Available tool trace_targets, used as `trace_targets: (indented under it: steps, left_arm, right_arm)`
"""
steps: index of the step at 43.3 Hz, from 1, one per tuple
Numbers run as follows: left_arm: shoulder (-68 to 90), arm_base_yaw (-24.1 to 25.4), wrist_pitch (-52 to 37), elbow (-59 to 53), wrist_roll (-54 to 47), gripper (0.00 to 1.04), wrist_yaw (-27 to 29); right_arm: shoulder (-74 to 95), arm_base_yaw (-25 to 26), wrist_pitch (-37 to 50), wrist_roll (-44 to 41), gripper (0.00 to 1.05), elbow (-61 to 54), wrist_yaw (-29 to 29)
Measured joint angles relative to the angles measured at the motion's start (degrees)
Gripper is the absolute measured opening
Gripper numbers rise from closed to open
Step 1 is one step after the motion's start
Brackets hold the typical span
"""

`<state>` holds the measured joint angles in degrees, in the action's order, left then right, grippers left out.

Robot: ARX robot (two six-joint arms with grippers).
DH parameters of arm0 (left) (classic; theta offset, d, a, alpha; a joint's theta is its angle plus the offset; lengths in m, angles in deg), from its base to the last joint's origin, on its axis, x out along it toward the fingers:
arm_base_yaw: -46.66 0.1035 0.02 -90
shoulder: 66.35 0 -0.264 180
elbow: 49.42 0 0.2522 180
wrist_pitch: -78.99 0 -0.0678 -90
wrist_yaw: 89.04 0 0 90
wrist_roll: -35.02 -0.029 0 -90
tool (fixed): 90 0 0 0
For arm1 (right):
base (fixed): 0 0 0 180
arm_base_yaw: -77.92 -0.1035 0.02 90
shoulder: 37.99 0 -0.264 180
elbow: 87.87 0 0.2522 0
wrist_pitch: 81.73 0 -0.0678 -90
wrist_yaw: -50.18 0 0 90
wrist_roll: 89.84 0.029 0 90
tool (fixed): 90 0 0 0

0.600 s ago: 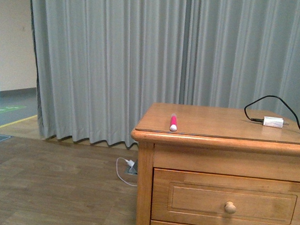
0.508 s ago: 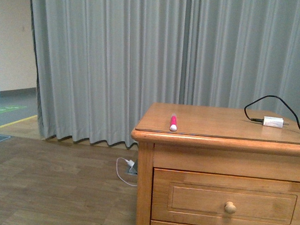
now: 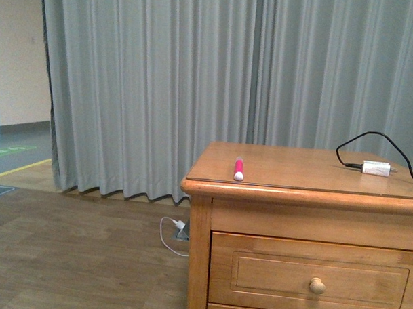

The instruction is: Place pink marker in drawer with both arms

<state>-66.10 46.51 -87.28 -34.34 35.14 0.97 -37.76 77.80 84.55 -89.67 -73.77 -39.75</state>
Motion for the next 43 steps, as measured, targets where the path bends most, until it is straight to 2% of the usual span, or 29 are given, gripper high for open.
trace_targets:
  steps: [27, 30, 31, 32, 36, 43]
  left_arm:
    - [0.0, 0.0, 0.0, 0.0, 0.0, 0.99, 0.0]
    - [0.0, 0.0, 0.0, 0.0, 0.0, 0.99, 0.0]
    - [0.0, 0.0, 0.0, 0.0, 0.0, 0.99, 0.0]
    - [0.0, 0.0, 0.0, 0.0, 0.0, 0.99, 0.0]
    - [0.0, 0.0, 0.0, 0.0, 0.0, 0.99, 0.0]
    - [0.0, 0.0, 0.0, 0.0, 0.0, 0.99, 0.0]
  right_arm:
    - [0.0, 0.0, 0.0, 0.0, 0.96, 0.0, 0.0]
    - [4.0, -3.0, -7.2, 2.7, 0.96, 2.6, 8.5]
    - [6.7, -4.2, -8.3, 4.3, 0.96, 3.3, 12.2]
    - [8.4, -4.9, -8.2, 5.0, 0.96, 3.4, 13.4]
    - [19.9, -8.2, -0.5, 6.9, 0.96, 4.0, 15.1]
    - [49.6, -14.0, 22.8, 7.6, 0.96, 11.5, 17.1]
